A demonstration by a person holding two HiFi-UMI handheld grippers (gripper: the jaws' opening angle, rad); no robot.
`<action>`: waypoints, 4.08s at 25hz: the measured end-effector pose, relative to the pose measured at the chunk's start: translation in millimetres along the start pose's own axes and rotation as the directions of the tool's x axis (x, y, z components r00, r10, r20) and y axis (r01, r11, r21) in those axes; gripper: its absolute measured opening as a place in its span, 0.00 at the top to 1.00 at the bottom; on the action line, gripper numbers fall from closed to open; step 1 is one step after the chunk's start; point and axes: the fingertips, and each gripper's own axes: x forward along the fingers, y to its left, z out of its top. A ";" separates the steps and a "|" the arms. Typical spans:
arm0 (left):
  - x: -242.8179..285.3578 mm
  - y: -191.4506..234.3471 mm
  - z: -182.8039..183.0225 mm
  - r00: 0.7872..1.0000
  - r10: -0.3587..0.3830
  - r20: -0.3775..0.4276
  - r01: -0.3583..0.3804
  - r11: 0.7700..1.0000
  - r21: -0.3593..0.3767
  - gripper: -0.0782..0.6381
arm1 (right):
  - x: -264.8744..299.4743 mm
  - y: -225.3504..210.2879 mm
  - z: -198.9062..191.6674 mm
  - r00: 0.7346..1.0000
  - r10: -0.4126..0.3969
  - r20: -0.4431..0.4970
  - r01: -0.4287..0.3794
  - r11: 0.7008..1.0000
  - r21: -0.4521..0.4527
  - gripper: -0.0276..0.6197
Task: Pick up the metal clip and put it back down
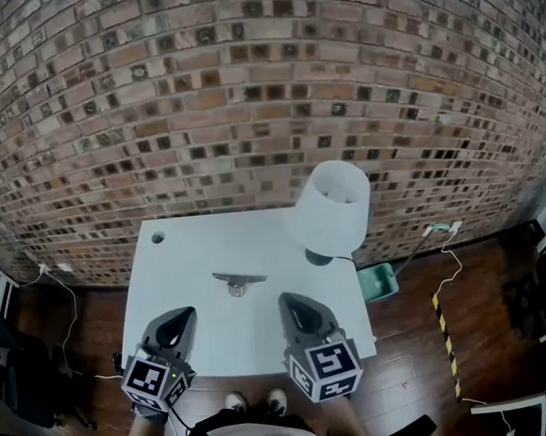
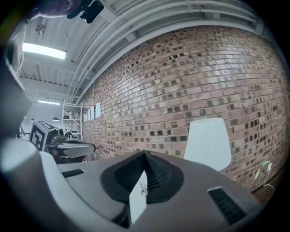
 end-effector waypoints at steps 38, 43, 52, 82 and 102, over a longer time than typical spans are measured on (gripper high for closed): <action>61.1 64.3 -75.9 0.982 -0.088 -0.169 0.054 0.980 -0.192 0.88 | 195.2 -22.1 -204.5 0.824 -0.054 -0.563 -0.429 0.589 -0.685 0.83; 67.8 72.5 -91.8 0.976 -0.059 -0.208 0.016 0.980 -0.200 0.88 | 214.1 -31.1 -244.4 0.788 -0.070 -0.612 -0.475 0.563 -0.677 0.81; 74.3 77.5 -117.1 0.963 -0.032 -0.266 -0.028 0.975 -0.220 0.88 | 227.7 -32.0 -290.7 0.746 -0.094 -0.659 -0.549 0.473 -0.689 0.81; 83.6 87.4 -143.0 0.951 -0.022 -0.309 -0.058 0.967 -0.248 0.88 | 254.7 -49.6 -300.7 0.760 -0.209 -0.615 -0.488 0.441 -0.753 0.97; 65.6 98.3 -112.2 0.970 -0.044 -0.238 -0.008 0.978 -0.211 0.88 | 233.9 -36.6 -218.8 0.827 -0.159 -0.539 -0.217 0.795 -0.567 0.97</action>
